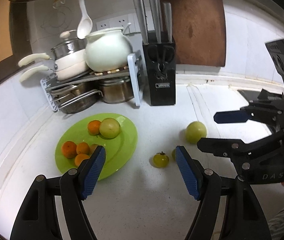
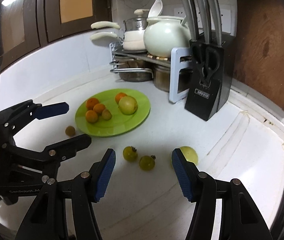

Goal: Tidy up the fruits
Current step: 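Move both open tools toward the small green tomatoes on the counter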

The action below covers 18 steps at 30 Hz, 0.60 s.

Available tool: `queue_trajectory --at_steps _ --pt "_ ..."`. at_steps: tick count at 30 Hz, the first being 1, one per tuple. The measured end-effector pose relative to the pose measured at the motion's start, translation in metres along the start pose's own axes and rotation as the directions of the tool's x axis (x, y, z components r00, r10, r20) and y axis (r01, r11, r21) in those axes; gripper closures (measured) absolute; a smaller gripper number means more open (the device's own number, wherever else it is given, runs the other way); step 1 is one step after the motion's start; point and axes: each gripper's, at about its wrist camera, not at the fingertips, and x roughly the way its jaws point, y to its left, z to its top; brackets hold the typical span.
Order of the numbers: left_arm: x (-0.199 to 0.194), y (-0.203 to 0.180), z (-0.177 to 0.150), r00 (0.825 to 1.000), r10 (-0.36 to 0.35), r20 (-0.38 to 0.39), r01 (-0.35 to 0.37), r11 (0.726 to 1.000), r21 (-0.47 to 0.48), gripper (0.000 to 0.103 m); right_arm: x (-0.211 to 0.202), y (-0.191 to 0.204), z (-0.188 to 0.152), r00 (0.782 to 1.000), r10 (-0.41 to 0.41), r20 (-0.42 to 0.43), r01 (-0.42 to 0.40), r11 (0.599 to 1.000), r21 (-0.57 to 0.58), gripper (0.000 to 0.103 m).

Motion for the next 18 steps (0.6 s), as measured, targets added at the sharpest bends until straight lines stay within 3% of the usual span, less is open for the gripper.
queue_trajectory --at_steps 7,18 --pt "0.027 -0.005 -0.009 0.998 -0.04 -0.05 0.043 0.996 0.072 0.033 0.026 -0.001 -0.008 0.998 0.011 -0.061 -0.013 0.999 -0.035 0.046" --pt "0.066 -0.013 -0.015 0.987 -0.111 -0.116 0.129 0.979 0.156 0.049 0.063 -0.007 -0.018 0.985 0.034 -0.167 -0.046 0.997 -0.065 0.058"
